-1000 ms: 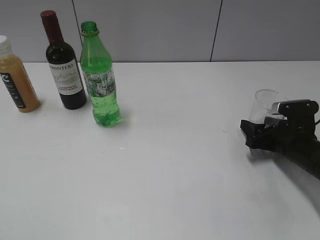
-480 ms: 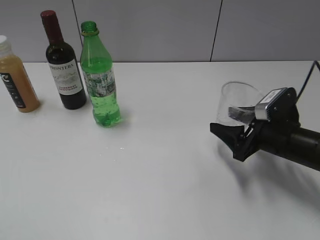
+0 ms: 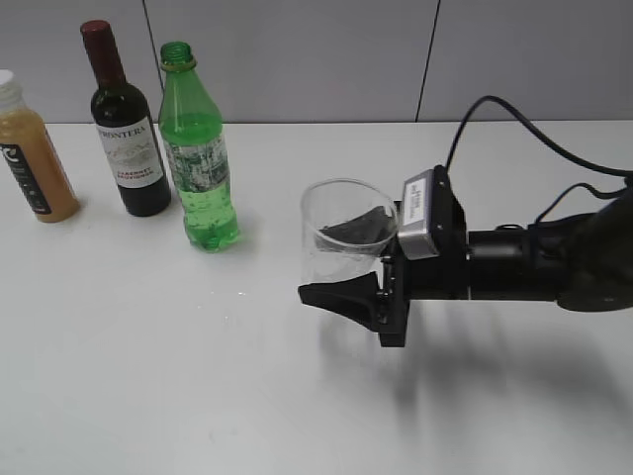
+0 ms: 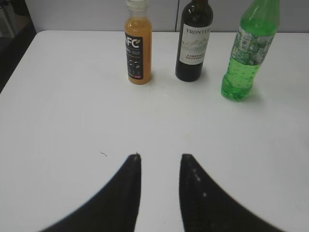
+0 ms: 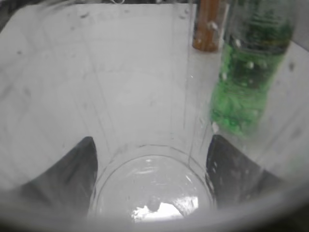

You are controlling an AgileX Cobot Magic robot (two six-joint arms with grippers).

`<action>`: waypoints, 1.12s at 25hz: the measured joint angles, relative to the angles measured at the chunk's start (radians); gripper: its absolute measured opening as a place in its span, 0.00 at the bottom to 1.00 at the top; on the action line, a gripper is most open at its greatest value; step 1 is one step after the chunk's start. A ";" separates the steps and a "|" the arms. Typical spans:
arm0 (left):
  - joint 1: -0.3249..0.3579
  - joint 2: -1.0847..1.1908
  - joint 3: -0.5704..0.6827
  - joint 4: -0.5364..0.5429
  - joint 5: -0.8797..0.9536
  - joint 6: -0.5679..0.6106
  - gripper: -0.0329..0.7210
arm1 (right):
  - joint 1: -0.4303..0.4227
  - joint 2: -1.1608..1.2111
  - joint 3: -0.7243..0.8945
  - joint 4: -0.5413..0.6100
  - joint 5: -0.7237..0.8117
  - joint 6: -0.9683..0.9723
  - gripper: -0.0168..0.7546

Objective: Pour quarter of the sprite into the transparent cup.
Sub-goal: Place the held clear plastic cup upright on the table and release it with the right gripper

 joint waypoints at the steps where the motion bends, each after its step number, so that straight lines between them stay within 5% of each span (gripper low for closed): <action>1: 0.000 0.000 0.000 0.000 0.000 0.000 0.33 | 0.019 0.006 -0.026 -0.002 0.013 0.010 0.71; 12: 0.000 0.000 0.000 0.000 0.000 0.000 0.33 | 0.163 0.153 -0.275 -0.012 0.176 0.156 0.71; 28: 0.000 0.000 0.000 0.000 0.000 0.000 0.33 | 0.181 0.273 -0.346 -0.006 0.205 0.220 0.71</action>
